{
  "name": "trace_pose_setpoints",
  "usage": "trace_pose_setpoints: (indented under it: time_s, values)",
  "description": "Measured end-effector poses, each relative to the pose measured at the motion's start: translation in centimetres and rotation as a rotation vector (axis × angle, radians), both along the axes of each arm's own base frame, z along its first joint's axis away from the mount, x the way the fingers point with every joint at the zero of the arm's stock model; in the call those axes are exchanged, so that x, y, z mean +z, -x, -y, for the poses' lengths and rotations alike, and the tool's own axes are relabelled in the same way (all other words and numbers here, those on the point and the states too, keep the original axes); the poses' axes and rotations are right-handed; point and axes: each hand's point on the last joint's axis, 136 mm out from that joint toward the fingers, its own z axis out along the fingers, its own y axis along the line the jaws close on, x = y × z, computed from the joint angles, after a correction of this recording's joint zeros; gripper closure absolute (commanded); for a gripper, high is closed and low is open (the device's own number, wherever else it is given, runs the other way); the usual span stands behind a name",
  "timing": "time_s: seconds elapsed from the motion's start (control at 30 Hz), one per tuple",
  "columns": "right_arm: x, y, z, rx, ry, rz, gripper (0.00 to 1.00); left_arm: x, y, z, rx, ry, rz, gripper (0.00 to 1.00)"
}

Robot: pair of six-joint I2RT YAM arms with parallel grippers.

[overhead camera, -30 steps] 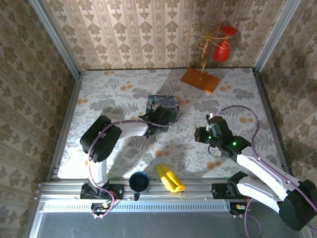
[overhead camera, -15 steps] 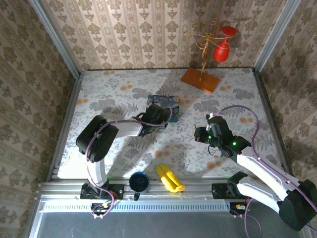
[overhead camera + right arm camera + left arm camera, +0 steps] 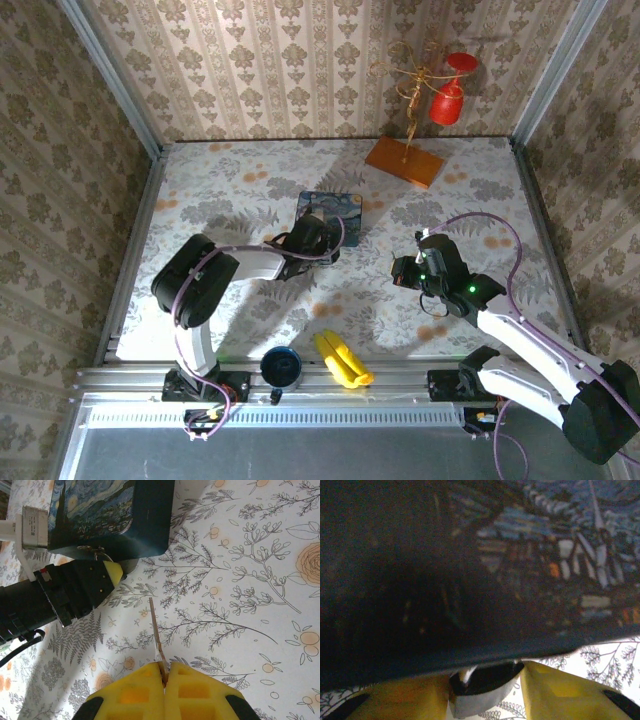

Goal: Unlock the padlock with the key

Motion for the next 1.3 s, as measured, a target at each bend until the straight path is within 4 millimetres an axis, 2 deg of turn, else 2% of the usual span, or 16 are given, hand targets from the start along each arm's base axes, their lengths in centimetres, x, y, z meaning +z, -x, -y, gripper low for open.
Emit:
trace_pose_setpoints:
  time_s: [0.3, 0.33, 0.53, 0.57, 0.8, 0.87, 0.93, 1.0, 1.2, 1.3]
  values:
    - [0.0, 0.1, -0.2, 0.009, -0.006, -0.005, 1.0, 0.4, -0.3, 0.0, 0.005, 0.026, 0.012, 0.68]
    - [0.0, 0.1, -0.2, 0.009, -0.006, -0.005, 1.0, 0.5, -0.5, 0.0, 0.008, 0.031, 0.015, 0.73]
    - [-0.2, 0.1, -0.2, 0.01, -0.004, -0.011, 1.0, 0.8, -0.6, 0.3, 0.002, 0.05, 0.021, 0.76]
    - [-0.3, 0.1, -0.2, 0.01, -0.003, -0.013, 1.0, 0.9, -0.6, 0.4, 0.0, 0.053, 0.021, 0.8]
    - [-0.7, 0.0, -0.3, 0.011, 0.003, -0.025, 1.0, 0.9, -0.3, 0.6, -0.012, 0.074, 0.019, 0.81]
    - [-0.6, 0.0, -0.3, 0.011, 0.002, -0.023, 1.0, 0.9, -0.3, 0.7, -0.014, 0.084, 0.017, 0.87]
    - [-0.6, -0.1, -0.3, 0.011, 0.0, -0.019, 1.0, 1.0, -0.1, 0.9, -0.017, 0.102, 0.015, 0.95]
    - [-0.5, -0.1, -0.4, 0.011, -0.003, -0.015, 1.0, 1.1, 0.0, 1.2, -0.027, 0.122, 0.013, 1.0]
    - [0.2, -0.8, -1.0, 0.023, -0.061, 0.028, 1.0, 1.3, 1.3, 2.4, -0.083, 0.195, -0.045, 1.0]
    - [-0.5, -1.1, -1.1, 0.023, -0.124, 0.034, 1.0, 1.9, 2.0, 3.0, -0.111, 0.256, -0.083, 1.0]
